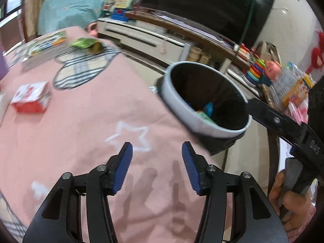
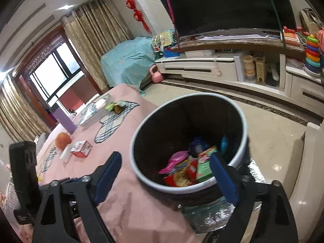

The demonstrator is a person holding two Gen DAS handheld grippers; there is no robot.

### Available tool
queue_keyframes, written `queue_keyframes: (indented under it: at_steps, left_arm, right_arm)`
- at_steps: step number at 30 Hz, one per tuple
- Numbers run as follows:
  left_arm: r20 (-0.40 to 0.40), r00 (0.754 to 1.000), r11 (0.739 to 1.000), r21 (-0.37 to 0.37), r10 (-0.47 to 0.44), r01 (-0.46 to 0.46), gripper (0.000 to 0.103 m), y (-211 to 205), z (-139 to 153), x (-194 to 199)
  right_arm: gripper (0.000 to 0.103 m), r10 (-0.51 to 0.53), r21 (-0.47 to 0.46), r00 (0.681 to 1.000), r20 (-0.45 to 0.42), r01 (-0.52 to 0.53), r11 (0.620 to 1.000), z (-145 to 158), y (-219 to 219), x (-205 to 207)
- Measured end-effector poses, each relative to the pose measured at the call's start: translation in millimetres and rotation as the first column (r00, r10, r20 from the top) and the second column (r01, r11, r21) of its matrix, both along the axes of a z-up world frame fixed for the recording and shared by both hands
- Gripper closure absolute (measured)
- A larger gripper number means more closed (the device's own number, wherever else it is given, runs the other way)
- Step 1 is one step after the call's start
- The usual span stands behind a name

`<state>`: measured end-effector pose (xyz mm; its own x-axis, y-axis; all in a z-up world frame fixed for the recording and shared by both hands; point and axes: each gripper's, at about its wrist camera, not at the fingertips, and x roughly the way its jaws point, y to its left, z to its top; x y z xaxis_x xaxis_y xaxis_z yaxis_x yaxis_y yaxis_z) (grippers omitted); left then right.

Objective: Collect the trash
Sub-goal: 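Move both open tools back over the bed toward the sponge and milk carton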

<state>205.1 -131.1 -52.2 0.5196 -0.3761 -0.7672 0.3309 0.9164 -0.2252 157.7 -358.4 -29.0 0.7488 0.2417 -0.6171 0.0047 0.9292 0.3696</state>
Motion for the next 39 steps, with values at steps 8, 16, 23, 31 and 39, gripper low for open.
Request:
queue_keyframes:
  at_steps: [8,16,23,31,39]
  left_arm:
    - [0.023,0.989,0.989,-0.024,0.149,-0.148,0.043,65,-4,-19]
    - [0.013,0.967,0.967,-0.03,0.255,-0.254,0.04,118,-14,-31]
    - [-0.02,0.943,0.942,-0.035,0.333,-0.334,0.039,163,-28,-37]
    - [-0.008,0.921,0.921,-0.008,0.39,-0.39,0.038,190,-28,-42]
    - [0.005,0.9,0.899,0.036,0.436,-0.436,0.034,215,-31,-41]
  right_arm:
    - [0.005,0.082,0.009,0.996,-0.018,-0.082,0.997,-8,50,-4]
    - [0.005,0.168,0.02,0.983,-0.069,-0.167,0.986,-24,95,0]
    - [0.003,0.226,0.003,0.97,-0.084,-0.227,0.974,-31,128,0]
    - [0.003,0.305,-0.036,0.95,-0.07,-0.308,0.951,-39,164,3]
    - [0.003,0.386,-0.104,0.921,-0.054,-0.39,0.915,-42,198,11]
